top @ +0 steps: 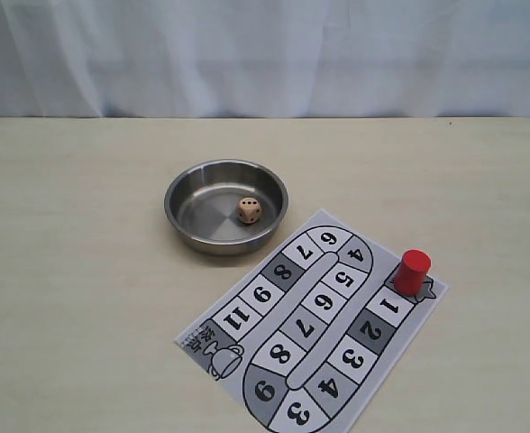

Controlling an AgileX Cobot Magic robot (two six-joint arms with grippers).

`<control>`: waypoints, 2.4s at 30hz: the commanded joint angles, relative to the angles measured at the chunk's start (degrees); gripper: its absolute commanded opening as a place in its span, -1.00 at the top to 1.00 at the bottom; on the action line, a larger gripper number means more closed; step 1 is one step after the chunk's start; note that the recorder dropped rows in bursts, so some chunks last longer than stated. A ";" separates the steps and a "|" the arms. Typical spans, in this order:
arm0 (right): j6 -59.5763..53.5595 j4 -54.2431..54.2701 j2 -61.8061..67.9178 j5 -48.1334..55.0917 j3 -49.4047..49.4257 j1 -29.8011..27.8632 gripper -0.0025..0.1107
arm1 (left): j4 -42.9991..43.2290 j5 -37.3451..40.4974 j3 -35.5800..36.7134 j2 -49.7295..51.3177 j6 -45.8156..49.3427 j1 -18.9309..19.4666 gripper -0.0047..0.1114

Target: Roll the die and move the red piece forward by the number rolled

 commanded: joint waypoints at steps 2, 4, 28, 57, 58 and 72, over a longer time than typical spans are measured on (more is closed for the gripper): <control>-0.26 4.68 9.82 4.95 -6.96 -0.17 0.88 | -0.10 -0.34 0.18 -0.13 -0.29 -0.09 0.92; -0.56 5.30 13.65 4.79 -9.52 -0.17 0.88 | -0.10 -0.34 0.18 -0.13 -0.29 -0.09 0.92; -11.90 11.45 48.45 13.09 -25.11 -0.17 0.88 | -0.10 -0.34 0.18 -0.13 -0.29 -0.09 0.92; -16.29 12.09 88.13 20.46 -52.26 19.18 0.03 | -0.10 -0.34 0.18 -0.13 -0.29 -0.09 0.92; -15.42 12.09 89.08 20.46 -53.22 19.80 0.01 | -0.10 -0.34 0.18 -0.13 -0.29 -0.09 0.92; -1.35 -0.23 107.87 33.13 -77.74 26.89 -0.01 | -0.10 -0.34 0.18 -0.13 -0.29 -0.09 0.92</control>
